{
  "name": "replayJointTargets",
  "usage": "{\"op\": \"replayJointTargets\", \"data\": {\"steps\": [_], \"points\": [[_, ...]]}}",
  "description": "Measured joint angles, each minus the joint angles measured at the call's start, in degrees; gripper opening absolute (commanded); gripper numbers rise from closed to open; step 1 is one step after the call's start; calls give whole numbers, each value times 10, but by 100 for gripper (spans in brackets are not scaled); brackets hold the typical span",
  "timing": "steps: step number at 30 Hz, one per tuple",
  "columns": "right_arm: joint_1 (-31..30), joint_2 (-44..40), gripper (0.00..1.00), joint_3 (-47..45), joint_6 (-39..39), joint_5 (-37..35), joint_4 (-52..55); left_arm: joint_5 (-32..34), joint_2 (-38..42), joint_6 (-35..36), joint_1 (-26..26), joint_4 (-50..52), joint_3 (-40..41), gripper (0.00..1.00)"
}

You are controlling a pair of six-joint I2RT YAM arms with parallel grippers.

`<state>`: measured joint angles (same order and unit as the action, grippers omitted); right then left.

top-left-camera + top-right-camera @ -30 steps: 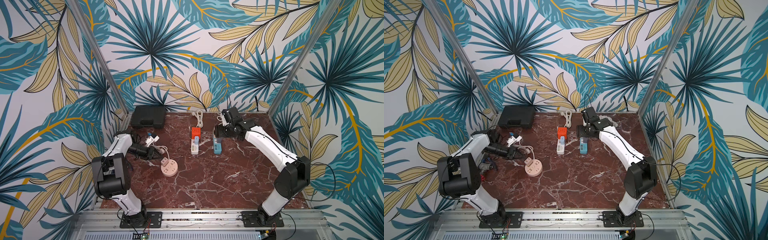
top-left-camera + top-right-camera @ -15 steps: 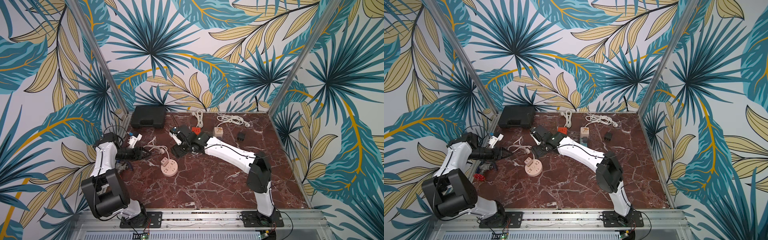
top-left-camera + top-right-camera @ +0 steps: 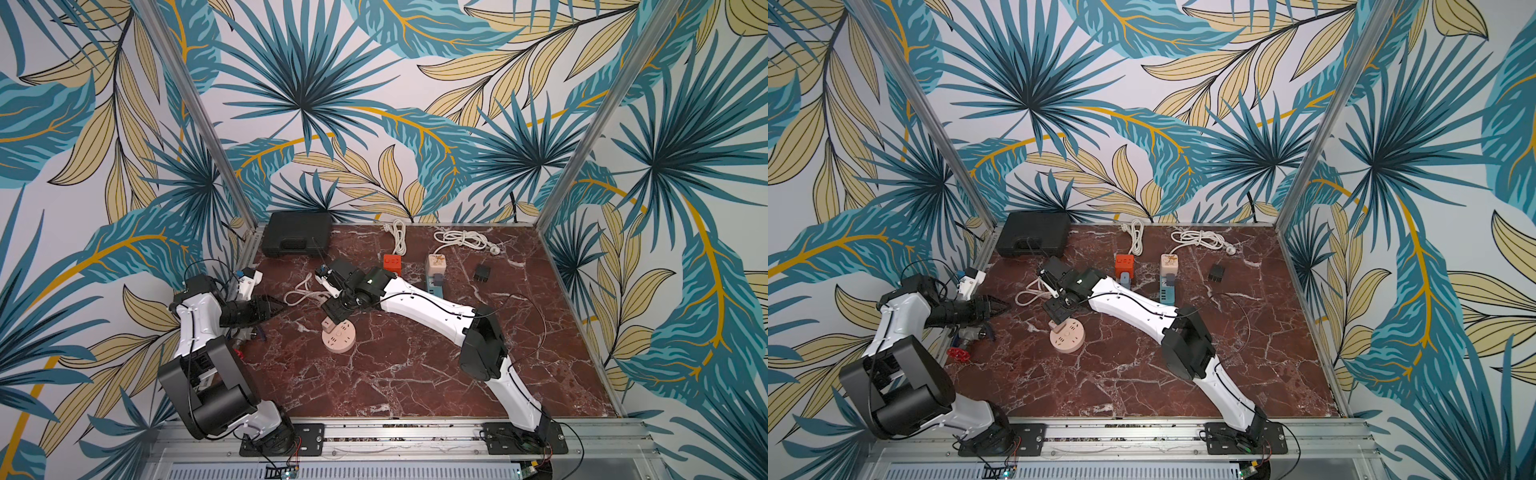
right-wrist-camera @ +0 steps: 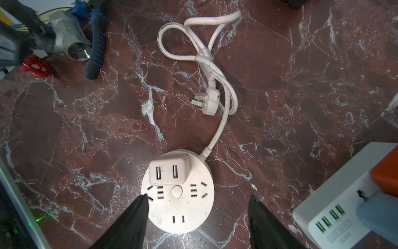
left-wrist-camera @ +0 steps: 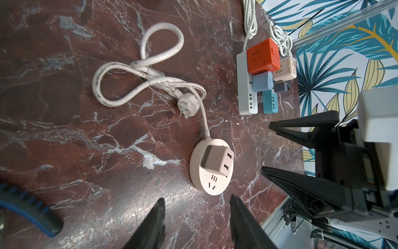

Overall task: Pull the plug off the socket
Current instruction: Remove the plug from the socket.

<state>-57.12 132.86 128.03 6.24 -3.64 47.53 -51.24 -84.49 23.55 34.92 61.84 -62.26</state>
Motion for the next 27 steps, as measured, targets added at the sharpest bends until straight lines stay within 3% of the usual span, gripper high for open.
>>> {"op": "replayJointTargets", "data": {"steps": [6, 17, 23, 27], "points": [[-13, 36, 82, 22, -25, 1, 23, -3, 0, 0, 0, 0, 0, 51], [-25, 79, 82, 61, -51, -9, 31, -4, -5, 0, 0, 0, 0, 51], [-24, 98, 77, 72, -55, -12, 30, -4, -5, 1, 0, 1, 0, 51], [-24, 99, 62, 72, -53, -12, 28, -5, -7, 7, 0, 3, 0, 53]]}}
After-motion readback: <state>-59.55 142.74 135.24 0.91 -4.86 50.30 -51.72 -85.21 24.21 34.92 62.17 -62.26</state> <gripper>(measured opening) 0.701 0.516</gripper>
